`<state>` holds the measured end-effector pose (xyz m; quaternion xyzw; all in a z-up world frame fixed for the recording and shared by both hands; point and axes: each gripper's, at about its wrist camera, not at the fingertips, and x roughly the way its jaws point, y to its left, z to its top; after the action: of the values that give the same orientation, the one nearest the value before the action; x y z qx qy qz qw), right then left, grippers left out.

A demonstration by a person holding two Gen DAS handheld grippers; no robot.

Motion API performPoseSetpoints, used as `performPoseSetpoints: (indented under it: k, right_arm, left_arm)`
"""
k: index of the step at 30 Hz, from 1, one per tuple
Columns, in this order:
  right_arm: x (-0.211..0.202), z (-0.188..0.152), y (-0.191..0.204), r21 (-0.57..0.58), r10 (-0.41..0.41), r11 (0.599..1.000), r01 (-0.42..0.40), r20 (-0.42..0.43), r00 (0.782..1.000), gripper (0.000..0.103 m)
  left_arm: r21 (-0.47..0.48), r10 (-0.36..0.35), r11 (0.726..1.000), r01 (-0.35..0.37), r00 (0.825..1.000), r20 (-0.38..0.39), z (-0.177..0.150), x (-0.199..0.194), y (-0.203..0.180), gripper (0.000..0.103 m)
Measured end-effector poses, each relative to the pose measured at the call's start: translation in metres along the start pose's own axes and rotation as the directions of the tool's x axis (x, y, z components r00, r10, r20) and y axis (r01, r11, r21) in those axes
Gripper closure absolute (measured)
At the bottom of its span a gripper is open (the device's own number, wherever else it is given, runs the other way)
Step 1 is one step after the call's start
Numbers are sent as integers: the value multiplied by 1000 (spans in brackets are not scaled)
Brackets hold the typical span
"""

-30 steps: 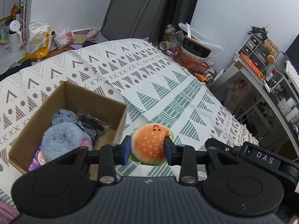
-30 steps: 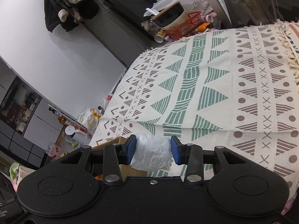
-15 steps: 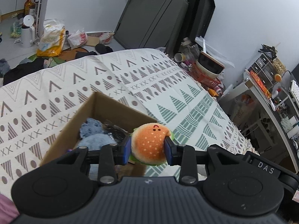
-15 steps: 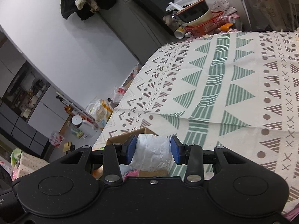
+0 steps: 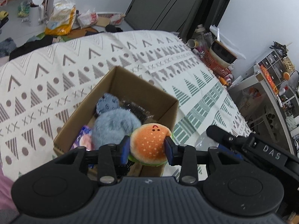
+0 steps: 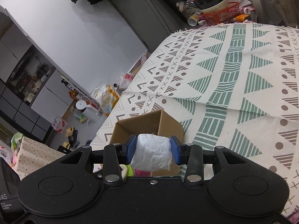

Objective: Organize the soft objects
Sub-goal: 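Carry the burger plush and white item over the cardboard box with both tools, then open both tools to drop the burger plush and white item into the box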

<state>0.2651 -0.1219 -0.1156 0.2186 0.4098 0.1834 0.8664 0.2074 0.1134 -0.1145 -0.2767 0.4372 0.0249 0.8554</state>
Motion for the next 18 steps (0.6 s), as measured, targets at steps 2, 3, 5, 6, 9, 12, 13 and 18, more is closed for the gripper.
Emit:
performPoseSetpoints:
  k: [2, 3, 5, 6, 9, 12, 13, 18]
  right_arm:
    - [1, -1, 2, -5, 0, 1000, 0, 3, 1000, 64]
    - [2, -1, 3, -7, 1, 1000, -1, 4, 1000, 64]
    - [4, -1, 5, -10, -1, 1000, 1, 7, 1000, 64]
    - [5, -1, 5, -11, 0, 1000, 0, 8, 1000, 64]
    - [8, -1, 6, -12, 2, 1000, -2, 7, 1000, 64]
    - [11, -1, 9, -16, 6, 1000, -6, 8, 1000, 64]
    - [13, -1, 9, -18, 8, 1000, -8, 9, 1000, 64]
    - [23, 0, 12, -23, 13, 1000, -13, 13, 1000, 64]
  left_arm:
    - [-5, 6, 1000, -6, 1000, -4, -1, 0, 2, 64]
    - [2, -2, 1000, 2, 1000, -7, -2, 0, 3, 63]
    - [-9, -13, 1000, 13, 1000, -22, -1, 0, 5, 60]
    - [-16, -11, 1000, 11, 999, -30, -1, 1, 6, 60]
    - [-9, -9, 1000, 9, 999, -45, 0, 3, 7, 58]
    - [-14, -6, 1000, 5, 999, -50, 0, 4, 10, 55]
    - [-15, -6, 1000, 6, 999, -47, 1, 4, 11, 55]
    - [-23, -17, 1000, 16, 999, -44, 6, 5, 15, 54]
